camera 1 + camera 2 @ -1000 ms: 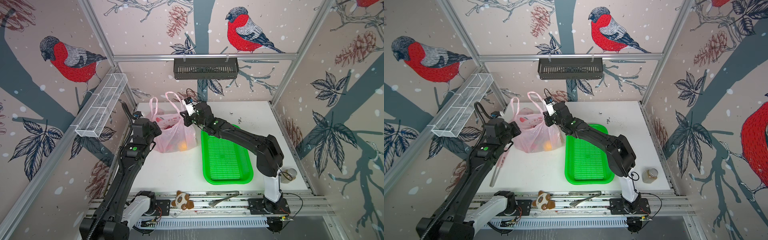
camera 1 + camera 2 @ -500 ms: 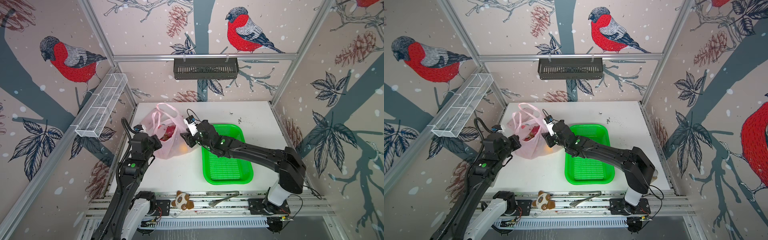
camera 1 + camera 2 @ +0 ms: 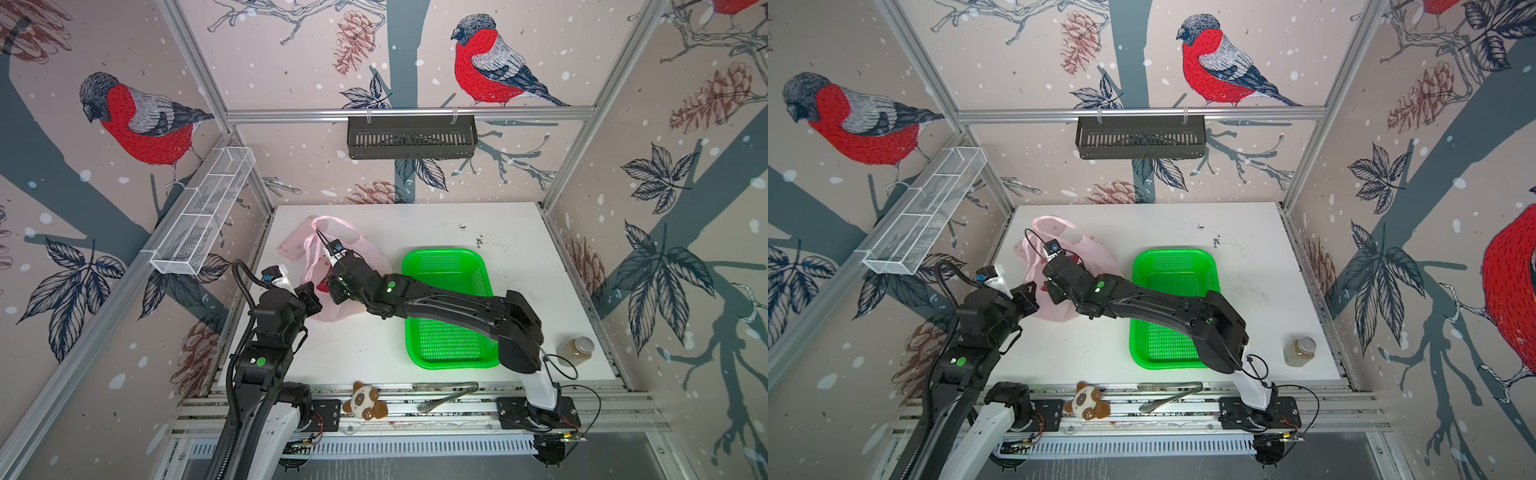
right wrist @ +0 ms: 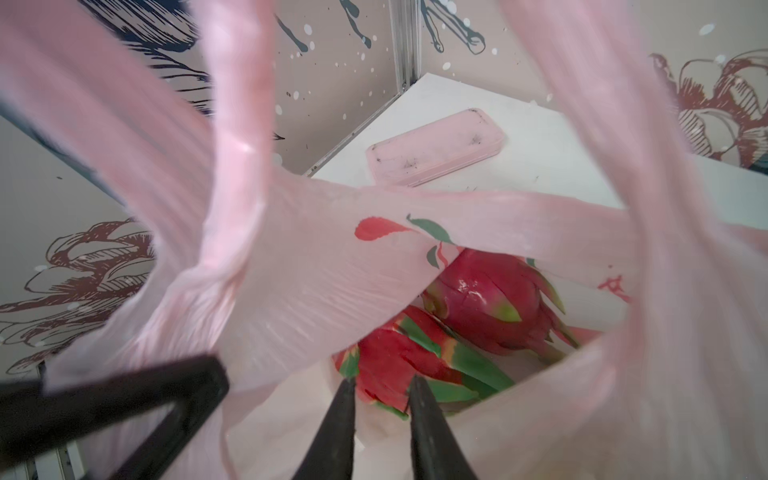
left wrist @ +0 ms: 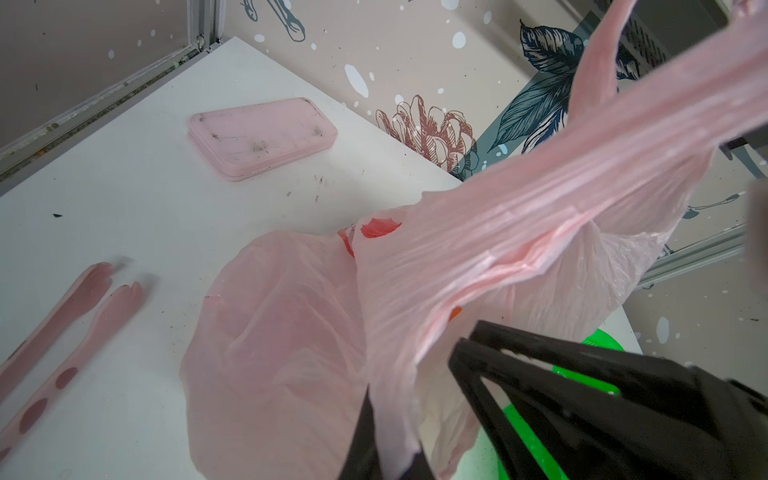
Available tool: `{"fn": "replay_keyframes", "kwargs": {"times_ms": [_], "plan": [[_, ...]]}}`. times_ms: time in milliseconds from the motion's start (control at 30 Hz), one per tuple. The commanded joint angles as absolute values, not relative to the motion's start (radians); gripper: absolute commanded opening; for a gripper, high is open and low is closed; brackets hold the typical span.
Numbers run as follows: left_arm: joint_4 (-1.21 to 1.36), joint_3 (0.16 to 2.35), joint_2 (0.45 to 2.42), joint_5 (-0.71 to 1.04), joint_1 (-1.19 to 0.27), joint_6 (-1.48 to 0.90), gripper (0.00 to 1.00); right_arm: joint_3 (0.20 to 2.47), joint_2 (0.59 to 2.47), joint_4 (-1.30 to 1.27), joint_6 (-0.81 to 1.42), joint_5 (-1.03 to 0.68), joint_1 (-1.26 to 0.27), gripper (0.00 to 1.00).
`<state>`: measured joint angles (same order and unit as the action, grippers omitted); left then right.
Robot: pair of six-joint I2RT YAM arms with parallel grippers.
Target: Untie the knot of the plastic bag and take out the fruit
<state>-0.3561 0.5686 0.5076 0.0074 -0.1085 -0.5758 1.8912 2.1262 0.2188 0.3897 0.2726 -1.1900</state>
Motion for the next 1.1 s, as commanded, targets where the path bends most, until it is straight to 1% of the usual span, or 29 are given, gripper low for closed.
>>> {"fn": "replay_keyframes", "kwargs": {"times_ms": [0,167,300,500,733,900,1067], "plan": [[-0.351,0.549,0.468,-0.011,-0.107,-0.575,0.00,2.012,2.203,0.353,0.398,0.310,-1.192,0.25],[-0.348,0.522,0.411,-0.051,-0.107,-0.600,0.00,2.131,2.272,0.493,0.418,0.345,-1.192,0.25],[-0.350,0.503,0.403,-0.060,-0.107,-0.630,0.00,2.127,2.249,0.606,0.459,0.379,-1.200,0.25],[-0.338,0.456,0.387,-0.029,-0.107,-0.687,0.00,2.024,2.195,0.687,0.526,0.388,-1.223,0.23],[-0.325,0.404,0.321,0.013,-0.108,-0.728,0.00,1.858,2.134,0.644,0.602,0.336,-1.245,0.21],[-0.308,0.368,0.307,0.045,-0.108,-0.744,0.00,1.760,2.110,0.610,0.691,0.302,-1.267,0.20],[-0.287,0.341,0.303,0.067,-0.108,-0.748,0.00,1.624,2.043,0.555,0.819,0.342,-1.309,0.18]]}}
